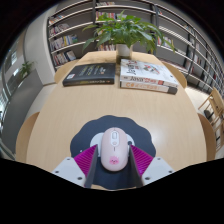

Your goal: Arrange mouse

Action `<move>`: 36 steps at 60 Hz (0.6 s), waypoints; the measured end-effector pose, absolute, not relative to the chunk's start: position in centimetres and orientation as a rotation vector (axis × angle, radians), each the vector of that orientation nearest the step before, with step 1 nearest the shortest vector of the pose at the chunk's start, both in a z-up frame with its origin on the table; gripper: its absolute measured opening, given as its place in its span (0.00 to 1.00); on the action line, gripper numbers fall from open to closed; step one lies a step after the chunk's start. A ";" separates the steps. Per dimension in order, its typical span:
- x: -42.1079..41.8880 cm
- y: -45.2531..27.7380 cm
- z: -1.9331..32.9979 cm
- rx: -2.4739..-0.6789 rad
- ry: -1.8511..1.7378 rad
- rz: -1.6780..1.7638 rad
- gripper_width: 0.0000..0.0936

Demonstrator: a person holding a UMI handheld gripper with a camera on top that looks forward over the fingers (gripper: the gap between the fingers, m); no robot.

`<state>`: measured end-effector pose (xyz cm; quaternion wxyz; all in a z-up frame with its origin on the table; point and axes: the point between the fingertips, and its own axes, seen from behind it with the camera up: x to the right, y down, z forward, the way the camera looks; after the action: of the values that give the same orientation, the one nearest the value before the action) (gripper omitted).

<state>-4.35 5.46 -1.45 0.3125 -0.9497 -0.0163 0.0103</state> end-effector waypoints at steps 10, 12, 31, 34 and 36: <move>-5.2 4.1 4.6 -2.437 -0.120 -0.014 0.79; -5.4 3.5 6.3 -2.416 -0.124 -0.021 0.79; -7.0 -8.4 19.6 -2.254 -0.043 -0.026 0.79; -7.2 -11.1 20.4 -2.248 -0.029 -0.027 0.79; -7.2 -12.1 20.8 -2.239 -0.023 -0.032 0.79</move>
<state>-7.18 -12.07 20.80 0.4359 -0.8999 -0.0091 -0.0127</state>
